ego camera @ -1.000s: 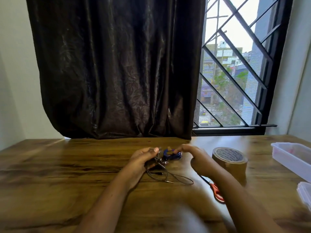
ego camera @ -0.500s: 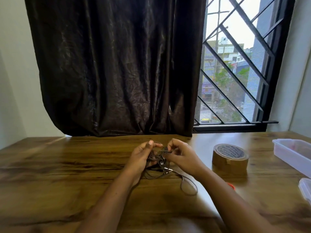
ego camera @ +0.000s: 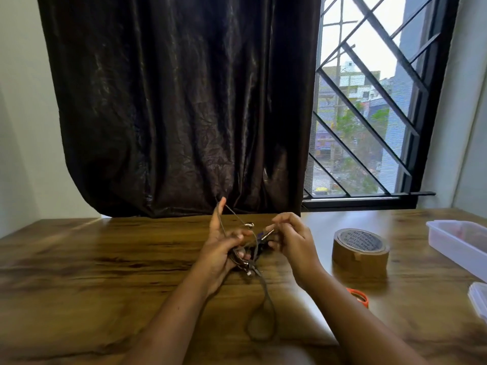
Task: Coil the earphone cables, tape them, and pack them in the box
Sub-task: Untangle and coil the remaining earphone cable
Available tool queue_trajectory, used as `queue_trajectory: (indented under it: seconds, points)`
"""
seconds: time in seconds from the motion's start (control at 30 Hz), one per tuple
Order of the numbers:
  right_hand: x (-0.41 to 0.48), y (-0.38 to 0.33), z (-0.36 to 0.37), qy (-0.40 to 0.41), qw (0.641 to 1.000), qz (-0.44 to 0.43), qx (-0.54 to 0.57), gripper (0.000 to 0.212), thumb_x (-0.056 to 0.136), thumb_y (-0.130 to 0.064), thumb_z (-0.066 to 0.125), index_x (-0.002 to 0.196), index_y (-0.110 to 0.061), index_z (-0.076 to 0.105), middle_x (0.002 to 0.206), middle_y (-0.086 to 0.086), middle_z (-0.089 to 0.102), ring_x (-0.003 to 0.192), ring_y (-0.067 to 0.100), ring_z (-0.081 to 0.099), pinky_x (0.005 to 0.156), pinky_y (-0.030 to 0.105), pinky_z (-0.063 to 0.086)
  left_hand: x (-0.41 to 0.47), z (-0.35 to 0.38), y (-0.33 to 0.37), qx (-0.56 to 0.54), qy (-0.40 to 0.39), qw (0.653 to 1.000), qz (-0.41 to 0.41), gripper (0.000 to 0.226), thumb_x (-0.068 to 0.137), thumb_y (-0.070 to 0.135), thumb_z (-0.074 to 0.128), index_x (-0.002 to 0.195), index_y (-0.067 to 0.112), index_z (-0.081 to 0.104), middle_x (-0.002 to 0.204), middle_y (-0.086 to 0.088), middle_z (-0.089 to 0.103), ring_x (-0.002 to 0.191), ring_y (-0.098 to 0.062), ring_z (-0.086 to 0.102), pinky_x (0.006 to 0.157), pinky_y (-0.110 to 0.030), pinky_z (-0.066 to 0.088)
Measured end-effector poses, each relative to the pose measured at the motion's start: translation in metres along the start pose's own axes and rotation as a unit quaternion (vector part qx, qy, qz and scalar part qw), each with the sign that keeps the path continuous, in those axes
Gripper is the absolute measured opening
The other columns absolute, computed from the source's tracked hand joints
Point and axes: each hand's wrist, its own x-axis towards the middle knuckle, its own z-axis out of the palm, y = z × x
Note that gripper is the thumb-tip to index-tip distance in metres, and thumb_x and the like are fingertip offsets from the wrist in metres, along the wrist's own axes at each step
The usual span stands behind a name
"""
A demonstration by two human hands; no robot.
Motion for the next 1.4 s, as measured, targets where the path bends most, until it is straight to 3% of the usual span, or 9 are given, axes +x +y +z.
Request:
queue_trajectory:
  seconds: [0.27,0.43,0.67,0.77,0.9,0.97,1.07,1.27,1.4]
  points:
    - [0.001,-0.003,-0.011,-0.052,0.997,0.037,0.040,0.028,0.099,-0.005,0.030,0.090,-0.013,0.055,0.050,-0.004,0.037,0.038,0.005,0.027,0.035,0.016,0.019,0.002,-0.002,0.001,0.028,0.064,0.997,0.029,0.082,0.091,-0.006,0.047,0.136,0.058,0.021,0.113,-0.007,0.064,0.084,-0.016,0.067,0.060,-0.030,0.054]
    - [0.004,-0.004,-0.018,-0.075,0.993,0.062,0.059,0.038,0.100,-0.024,0.028,0.082,-0.010,0.058,0.043,-0.006,0.025,0.037,0.007,0.021,0.037,0.017,0.019,0.007,-0.012,0.004,-0.009,0.104,0.994,0.041,0.068,0.093,-0.007,0.044,0.138,0.043,0.034,0.102,-0.005,0.072,0.084,-0.017,0.063,0.076,-0.035,0.048]
    - [0.003,-0.009,-0.023,-0.146,0.980,0.134,-0.010,0.073,0.096,-0.058,0.015,0.105,-0.009,0.069,0.043,-0.005,0.024,0.041,0.010,0.024,0.042,0.021,0.023,0.006,-0.007,0.005,-0.075,0.083,0.993,0.037,0.078,0.084,-0.023,0.039,0.119,0.046,0.048,0.132,0.010,0.049,0.109,-0.018,0.059,0.072,-0.032,0.058]
    - [0.002,-0.009,-0.026,-0.188,0.966,0.177,-0.021,0.077,0.091,-0.066,0.013,0.117,-0.017,0.067,0.044,-0.005,0.024,0.041,0.010,0.022,0.042,0.020,0.020,0.007,-0.007,0.001,-0.011,0.080,0.995,0.053,0.087,0.077,-0.029,0.040,0.117,0.048,0.049,0.133,0.013,0.041,0.116,-0.016,0.051,0.070,-0.027,0.050]
    - [0.001,-0.010,-0.028,-0.236,0.948,0.212,-0.027,0.075,0.092,-0.066,0.016,0.118,-0.018,0.067,0.045,-0.004,0.025,0.040,0.009,0.023,0.043,0.021,0.019,0.010,-0.014,-0.004,0.132,0.107,0.981,0.092,0.069,0.076,-0.017,0.056,0.108,0.045,0.061,0.141,0.015,0.035,0.128,-0.012,0.038,0.082,-0.020,0.051]
    - [0.001,-0.009,-0.026,-0.236,0.951,0.199,-0.008,0.064,0.096,-0.058,0.019,0.124,-0.021,0.063,0.045,-0.004,0.026,0.041,0.009,0.024,0.044,0.021,0.021,0.009,-0.015,-0.003,0.229,0.130,0.958,0.116,0.055,0.079,-0.005,0.063,0.100,0.046,0.063,0.142,0.018,0.027,0.131,-0.010,0.029,0.087,-0.014,0.047]
    - [0.002,-0.008,-0.021,-0.219,0.968,0.118,-0.017,0.038,0.101,-0.027,0.033,0.134,-0.031,0.052,0.055,-0.002,0.039,0.049,0.009,0.036,0.049,0.021,0.030,0.008,-0.016,-0.002,0.424,0.169,0.878,0.143,0.036,0.080,0.014,0.070,0.090,0.047,0.059,0.141,0.016,0.033,0.134,-0.018,0.021,0.103,-0.030,0.028]
    - [0.001,-0.008,-0.014,-0.187,0.981,0.024,-0.036,0.071,0.082,0.007,0.053,0.133,-0.043,0.048,0.096,0.000,0.055,0.085,0.012,0.054,0.068,0.020,0.048,0.005,-0.019,-0.005,0.576,0.164,0.799,0.055,0.021,0.079,0.045,0.066,0.067,0.040,0.051,0.124,0.017,0.046,0.131,-0.016,0.028,0.109,-0.062,0.017]
    - [-0.001,-0.007,-0.009,-0.170,0.984,0.000,-0.056,0.084,0.087,0.014,0.053,0.136,-0.053,0.037,0.121,0.001,0.058,0.100,0.020,0.061,0.078,0.030,0.050,0.003,-0.014,-0.001,0.646,0.167,0.743,0.049,0.018,0.084,0.052,0.056,0.077,0.036,0.055,0.118,0.023,0.048,0.128,-0.008,0.031,0.107,-0.064,0.001]
